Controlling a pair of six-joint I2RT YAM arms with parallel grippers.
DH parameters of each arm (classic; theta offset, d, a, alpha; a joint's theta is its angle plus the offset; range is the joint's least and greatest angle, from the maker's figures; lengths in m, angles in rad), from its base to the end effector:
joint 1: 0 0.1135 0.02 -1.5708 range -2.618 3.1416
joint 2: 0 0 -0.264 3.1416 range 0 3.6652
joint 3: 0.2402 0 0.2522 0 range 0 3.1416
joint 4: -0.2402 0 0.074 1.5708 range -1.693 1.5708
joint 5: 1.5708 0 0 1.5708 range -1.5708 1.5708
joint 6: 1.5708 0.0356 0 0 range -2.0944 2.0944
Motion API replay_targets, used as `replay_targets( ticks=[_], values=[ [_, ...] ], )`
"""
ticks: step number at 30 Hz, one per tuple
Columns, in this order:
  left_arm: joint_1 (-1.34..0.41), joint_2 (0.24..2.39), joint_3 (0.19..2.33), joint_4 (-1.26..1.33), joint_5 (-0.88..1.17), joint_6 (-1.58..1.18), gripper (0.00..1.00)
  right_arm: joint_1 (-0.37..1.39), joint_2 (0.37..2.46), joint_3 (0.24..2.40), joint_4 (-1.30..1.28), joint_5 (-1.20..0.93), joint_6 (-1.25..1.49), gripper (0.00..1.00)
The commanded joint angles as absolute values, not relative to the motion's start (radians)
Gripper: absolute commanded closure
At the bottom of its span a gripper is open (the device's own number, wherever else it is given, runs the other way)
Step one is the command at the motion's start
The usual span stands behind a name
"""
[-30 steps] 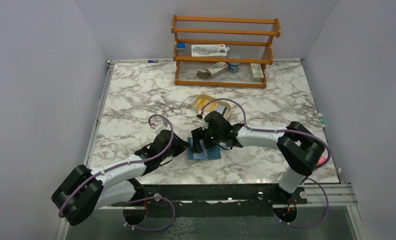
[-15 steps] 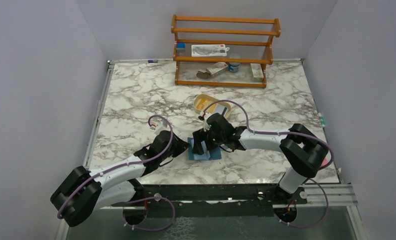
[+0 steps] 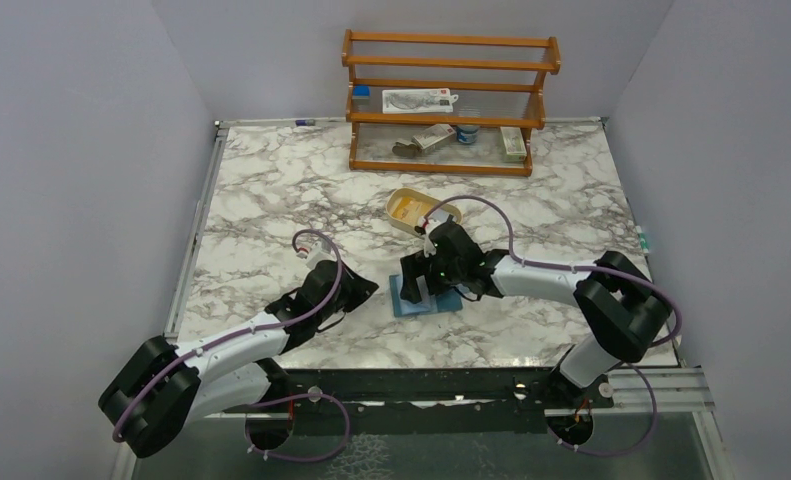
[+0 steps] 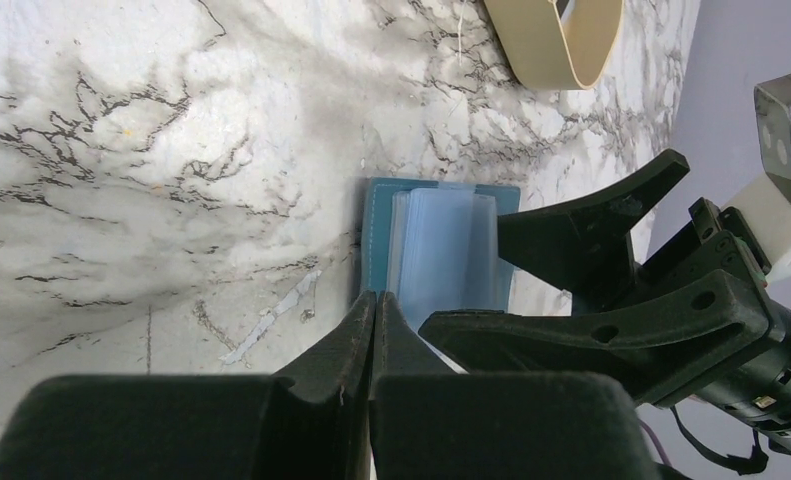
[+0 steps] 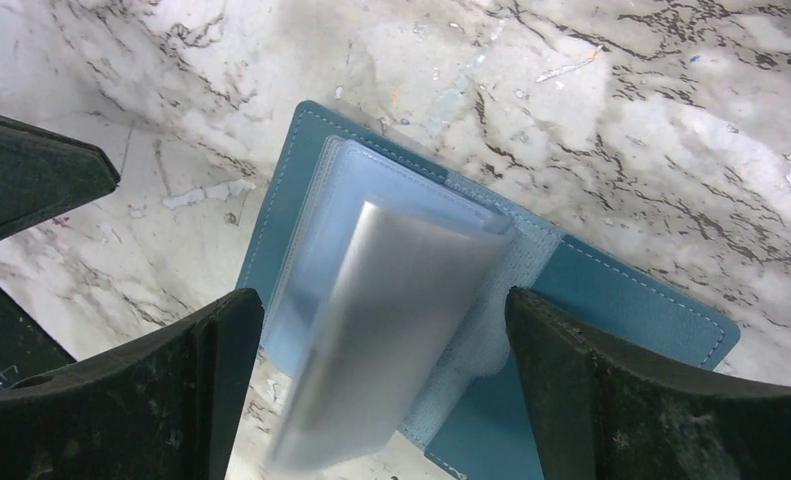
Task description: Take the credit cards out of the card holder
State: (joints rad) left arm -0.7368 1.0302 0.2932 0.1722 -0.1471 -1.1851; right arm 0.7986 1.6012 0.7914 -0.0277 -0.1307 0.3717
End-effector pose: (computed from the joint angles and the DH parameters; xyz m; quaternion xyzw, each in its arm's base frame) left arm 0.1502 -0.1292 0.1612 -0.2288 0.8440 -0.3572 0.3281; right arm 0.2155 0.2279 0.1602 -0.2202 0.9054 0.2484 0.2645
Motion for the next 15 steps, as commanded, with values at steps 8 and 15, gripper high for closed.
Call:
replay_targets(
  ticks=[8, 15],
  values=[
    [-0.735, 1.041, 0.268, 0.231, -0.159, -1.188, 1.00, 0.792, 1.571, 0.813, -0.257, 0.008, 0.315, 0.00],
    [-0.735, 1.238, 0.297, 0.383, -0.029, -1.158, 0.76, 0.790, 1.593, 0.758, -0.143, -0.126, 0.364, 0.00]
  ],
)
